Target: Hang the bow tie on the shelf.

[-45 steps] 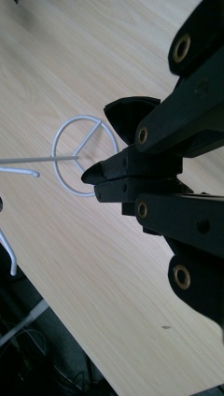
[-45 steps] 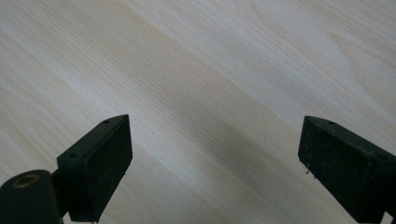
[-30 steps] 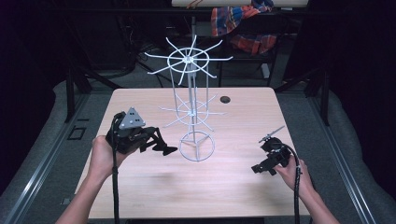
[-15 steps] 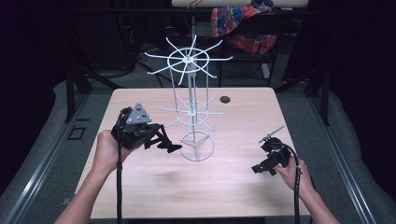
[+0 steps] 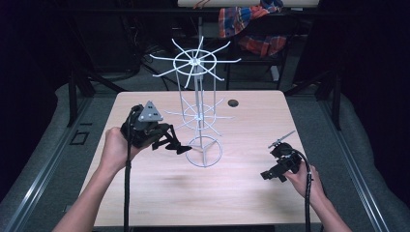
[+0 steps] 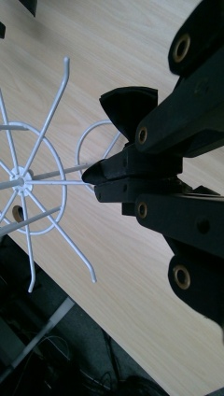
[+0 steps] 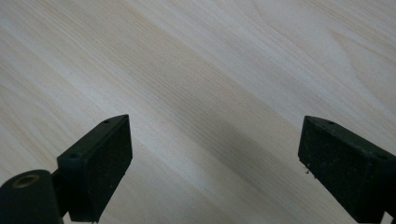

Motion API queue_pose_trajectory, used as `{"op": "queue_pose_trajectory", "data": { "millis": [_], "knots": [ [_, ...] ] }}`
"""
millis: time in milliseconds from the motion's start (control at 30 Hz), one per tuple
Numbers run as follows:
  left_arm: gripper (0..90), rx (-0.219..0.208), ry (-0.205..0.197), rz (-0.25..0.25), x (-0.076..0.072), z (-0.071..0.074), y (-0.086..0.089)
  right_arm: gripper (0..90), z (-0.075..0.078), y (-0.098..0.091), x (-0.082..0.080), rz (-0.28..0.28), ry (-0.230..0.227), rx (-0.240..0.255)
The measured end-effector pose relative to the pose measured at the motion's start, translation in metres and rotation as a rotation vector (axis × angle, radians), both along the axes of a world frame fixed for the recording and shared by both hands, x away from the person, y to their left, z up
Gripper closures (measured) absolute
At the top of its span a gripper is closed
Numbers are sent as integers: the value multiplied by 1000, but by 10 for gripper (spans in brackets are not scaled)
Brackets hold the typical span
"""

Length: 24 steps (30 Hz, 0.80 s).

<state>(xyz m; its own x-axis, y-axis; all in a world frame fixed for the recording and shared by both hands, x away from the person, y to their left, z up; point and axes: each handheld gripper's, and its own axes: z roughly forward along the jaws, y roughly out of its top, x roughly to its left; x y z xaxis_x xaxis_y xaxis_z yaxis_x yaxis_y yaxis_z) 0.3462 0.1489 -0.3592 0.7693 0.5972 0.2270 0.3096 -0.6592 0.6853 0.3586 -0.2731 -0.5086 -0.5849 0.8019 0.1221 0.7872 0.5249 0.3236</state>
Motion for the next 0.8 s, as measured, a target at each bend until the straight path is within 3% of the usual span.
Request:
{"op": "queue_pose_trajectory", "data": {
  "millis": [800],
  "knots": [
    [887,2,20,-22,24,-7,-15,97,0,-1,-1,1,-7,2]
  ]
}}
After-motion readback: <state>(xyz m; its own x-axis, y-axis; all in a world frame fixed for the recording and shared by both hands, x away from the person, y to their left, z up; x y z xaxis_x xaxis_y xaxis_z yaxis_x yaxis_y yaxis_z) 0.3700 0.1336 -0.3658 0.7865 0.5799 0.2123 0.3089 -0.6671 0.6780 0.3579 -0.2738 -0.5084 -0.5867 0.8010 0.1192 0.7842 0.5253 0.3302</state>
